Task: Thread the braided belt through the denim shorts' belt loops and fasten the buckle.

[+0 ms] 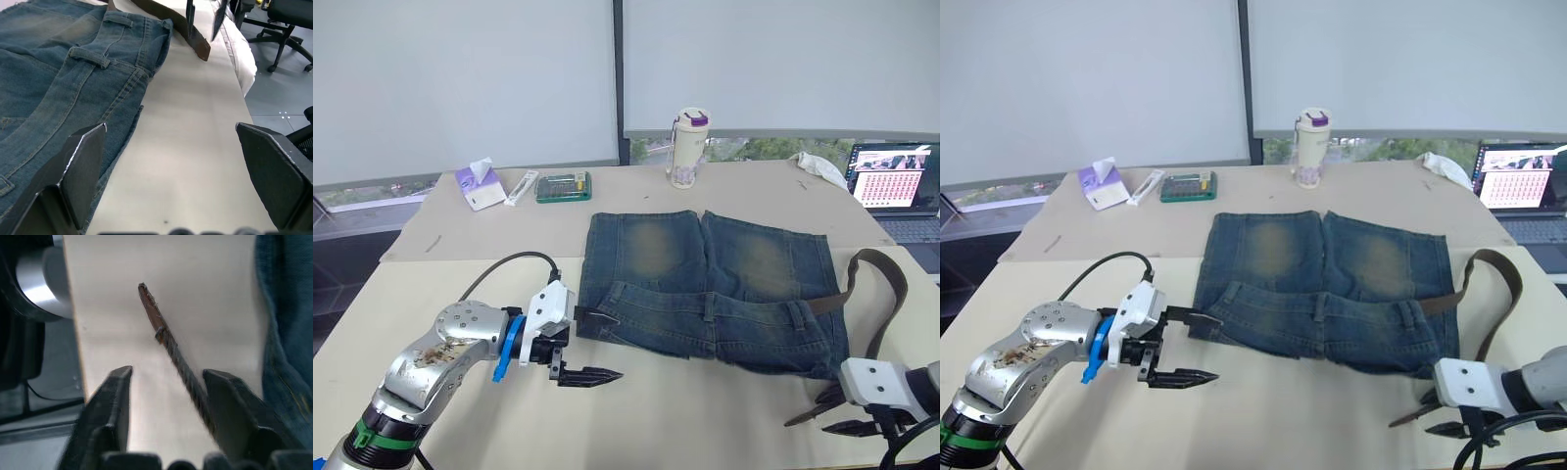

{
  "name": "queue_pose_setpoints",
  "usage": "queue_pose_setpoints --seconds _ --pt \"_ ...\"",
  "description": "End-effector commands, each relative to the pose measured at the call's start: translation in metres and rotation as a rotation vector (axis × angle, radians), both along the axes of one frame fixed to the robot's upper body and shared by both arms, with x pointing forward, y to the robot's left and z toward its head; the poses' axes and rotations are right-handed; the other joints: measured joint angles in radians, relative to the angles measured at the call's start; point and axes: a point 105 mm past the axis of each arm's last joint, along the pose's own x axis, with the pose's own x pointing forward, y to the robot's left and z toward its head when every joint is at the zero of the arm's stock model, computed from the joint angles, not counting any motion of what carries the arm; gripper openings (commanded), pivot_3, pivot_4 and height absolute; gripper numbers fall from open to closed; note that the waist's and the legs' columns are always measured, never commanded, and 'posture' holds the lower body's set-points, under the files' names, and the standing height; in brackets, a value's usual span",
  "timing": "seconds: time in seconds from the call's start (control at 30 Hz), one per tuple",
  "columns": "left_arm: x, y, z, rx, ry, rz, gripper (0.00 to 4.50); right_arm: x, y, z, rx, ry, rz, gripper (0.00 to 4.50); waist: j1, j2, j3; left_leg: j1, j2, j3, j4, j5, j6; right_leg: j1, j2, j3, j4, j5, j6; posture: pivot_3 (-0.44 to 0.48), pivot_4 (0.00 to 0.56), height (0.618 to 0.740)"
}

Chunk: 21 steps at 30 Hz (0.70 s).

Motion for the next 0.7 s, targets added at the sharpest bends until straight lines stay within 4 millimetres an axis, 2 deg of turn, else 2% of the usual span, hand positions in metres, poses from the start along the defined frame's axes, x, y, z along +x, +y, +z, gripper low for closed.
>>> queue_pose_setpoints --seconds 0.03,0.1,0.13,0.2,0.3,0.4,0.5,0.7 --pt "-0.002 -0.004 0.010 -0.022 -0.034 -0.028 4.50 0.004 -0.001 0.000 -0.017 -0.026 0.020 0.79 0.002 0.000 0.000 0.000 0.000 0.000 0.000 0.000 0.000 0.000 0.000 0.000 0.000 0.000 0.000 0.000 0.150 0.740" --pt "-0.002 -0.006 0.010 -0.026 -0.034 -0.034 4.50 0.007 0.001 0.003 0.005 -0.037 0.017 0.09 0.001 0.000 0.000 0.000 0.000 0.000 0.000 0.000 0.000 0.000 0.000 0.000 0.000 0.002 -0.003 0.000 0.150 0.740" --pt "-0.003 -0.008 0.011 -0.029 -0.034 -0.039 4.50 0.008 0.004 0.006 0.023 -0.042 0.016 0.04 0.000 0.000 0.000 0.000 0.000 0.000 0.000 0.000 0.000 0.000 0.000 0.000 0.000 0.002 -0.003 0.000 0.150 0.740" --pt "-0.004 -0.013 0.013 -0.060 -0.021 -0.047 4.50 0.011 0.010 0.017 0.073 -0.045 0.006 0.04 0.001 0.000 0.000 0.000 0.000 0.000 0.000 0.000 0.000 0.000 0.000 0.000 0.000 0.002 -0.003 0.000 0.150 0.740" --pt "-0.002 -0.030 0.020 -0.189 0.016 -0.028 4.50 0.022 0.042 0.052 0.291 -0.063 -0.036 0.04 0.000 0.000 0.000 -0.001 0.000 -0.002 0.000 0.000 0.000 0.000 0.000 0.000 0.000 0.002 -0.004 0.000 0.150 0.740" --pt "0.002 -0.045 0.029 -0.316 0.075 -0.019 4.50 0.027 0.073 0.074 0.440 -0.074 -0.017 0.04 -0.001 0.000 0.000 -0.001 0.001 -0.003 0.001 0.000 0.000 0.000 0.000 0.001 0.000 0.004 -0.007 0.000 0.150 0.740" --pt "0.007 -0.061 0.036 -0.420 0.148 -0.028 4.50 0.031 0.105 0.088 0.574 -0.084 0.015 0.04 0.002 -0.001 0.000 -0.001 0.001 -0.004 0.001 0.000 0.000 0.000 0.001 -0.001 0.000 0.004 -0.007 0.000 0.150 0.740" --pt "0.005 -0.082 0.041 -0.474 0.211 -0.113 4.50 0.043 0.136 0.101 0.664 -0.123 0.065 0.04 0.006 0.000 0.000 0.000 -0.001 -0.003 0.002 0.000 0.000 -0.001 0.000 -0.001 0.000 0.005 -0.007 0.000 0.150 0.740"
